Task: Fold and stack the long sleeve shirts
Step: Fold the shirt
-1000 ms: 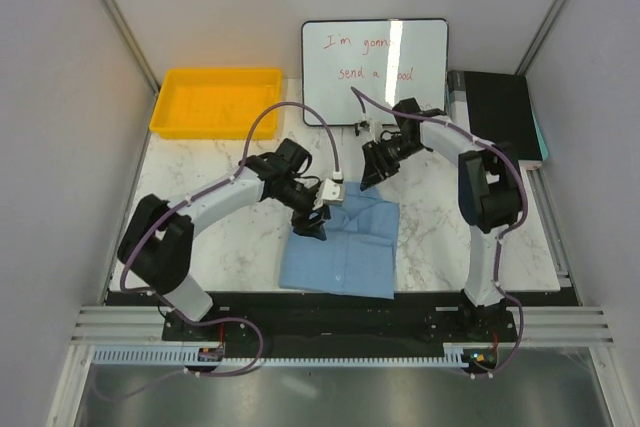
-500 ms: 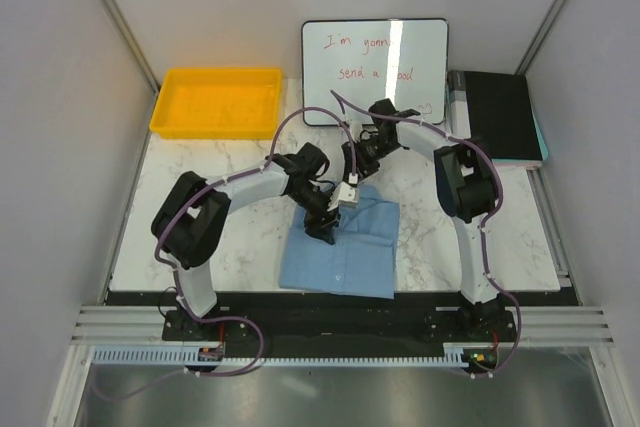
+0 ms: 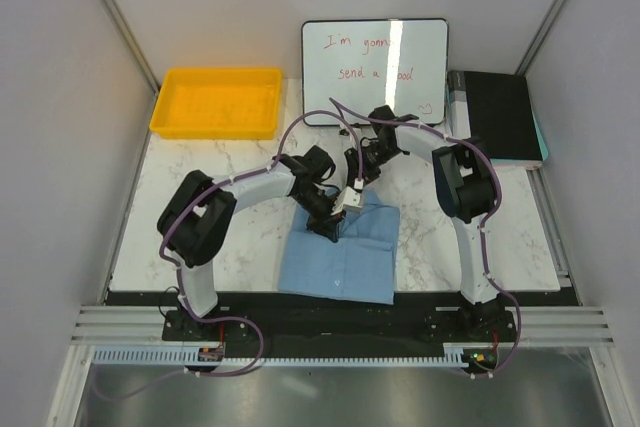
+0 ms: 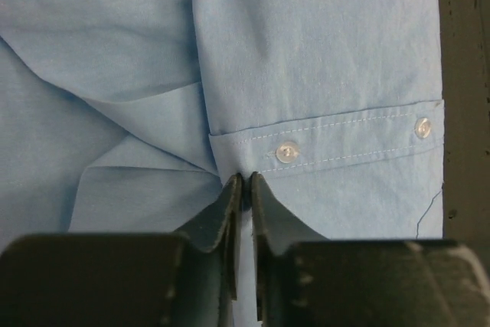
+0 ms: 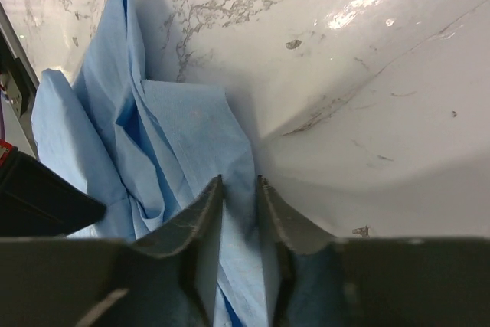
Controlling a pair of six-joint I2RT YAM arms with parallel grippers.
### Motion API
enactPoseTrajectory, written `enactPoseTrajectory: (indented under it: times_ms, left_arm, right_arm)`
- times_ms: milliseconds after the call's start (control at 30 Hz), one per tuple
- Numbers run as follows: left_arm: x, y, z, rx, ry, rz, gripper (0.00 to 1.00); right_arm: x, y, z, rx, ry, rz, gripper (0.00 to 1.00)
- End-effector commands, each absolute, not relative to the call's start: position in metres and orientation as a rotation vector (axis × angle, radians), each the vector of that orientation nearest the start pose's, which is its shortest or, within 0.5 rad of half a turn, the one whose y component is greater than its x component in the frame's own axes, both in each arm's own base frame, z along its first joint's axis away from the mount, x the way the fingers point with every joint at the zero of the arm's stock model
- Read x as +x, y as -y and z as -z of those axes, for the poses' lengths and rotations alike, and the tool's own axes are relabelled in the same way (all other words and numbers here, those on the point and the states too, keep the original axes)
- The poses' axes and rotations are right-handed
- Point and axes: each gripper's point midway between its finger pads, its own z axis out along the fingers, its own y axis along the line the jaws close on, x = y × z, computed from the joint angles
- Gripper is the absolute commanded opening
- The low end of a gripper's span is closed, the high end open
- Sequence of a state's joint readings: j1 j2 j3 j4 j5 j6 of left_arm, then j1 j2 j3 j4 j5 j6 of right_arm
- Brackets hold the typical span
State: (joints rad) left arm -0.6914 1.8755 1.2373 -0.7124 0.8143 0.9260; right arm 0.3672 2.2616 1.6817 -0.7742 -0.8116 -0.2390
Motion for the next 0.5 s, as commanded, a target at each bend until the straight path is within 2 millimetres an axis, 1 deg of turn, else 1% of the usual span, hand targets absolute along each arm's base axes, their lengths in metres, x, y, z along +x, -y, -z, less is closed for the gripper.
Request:
enactPoseTrajectory:
  times_ms: [0, 33, 67, 133, 200, 267, 400, 433, 467]
  left_arm:
    - [0.203, 0.313, -0.077, -2.481, 2.029, -1.376, 0.08]
    - [0.202, 0.313, -0.088, -2.517, 2.026, -1.381, 0.02]
    - [0.202, 0.314, -0.092, -2.530, 2.027, -1.382, 0.02]
    - [0.203, 0.314, -0.104, -2.572, 2.034, -1.374, 0.02]
    - [0.205, 0.316, -0.111, -2.587, 2.048, -1.363, 0.02]
    - [0.212, 0.317, -0.114, -2.607, 2.075, -1.322, 0.02]
    - [0.229, 0.320, -0.111, -2.649, 2.099, -1.232, 0.02]
    - [0.234, 0.324, -0.113, -2.673, 2.097, -1.221, 0.02]
    - [0.238, 0.325, -0.111, -2.674, 2.099, -1.212, 0.02]
  right_arm:
    - [0.349, -0.270, -0.027, -0.963, -2.572, -1.242, 0.26]
    - [0.347, -0.270, -0.027, -0.965, -2.573, -1.248, 0.23]
    - [0.344, -0.269, -0.025, -0.969, -2.580, -1.245, 0.18]
    - [0.341, -0.269, -0.024, -0.984, -2.578, -1.248, 0.13]
    - [0.336, -0.268, -0.020, -0.990, -2.588, -1.254, 0.10]
    - [0.334, -0.268, -0.021, -0.995, -2.585, -1.261, 0.10]
    - [0.331, -0.268, -0.022, -1.000, -2.580, -1.275, 0.08]
    - [0.331, -0.269, -0.023, -1.007, -2.574, -1.276, 0.08]
    - [0.330, -0.269, -0.024, -1.006, -2.572, -1.277, 0.08]
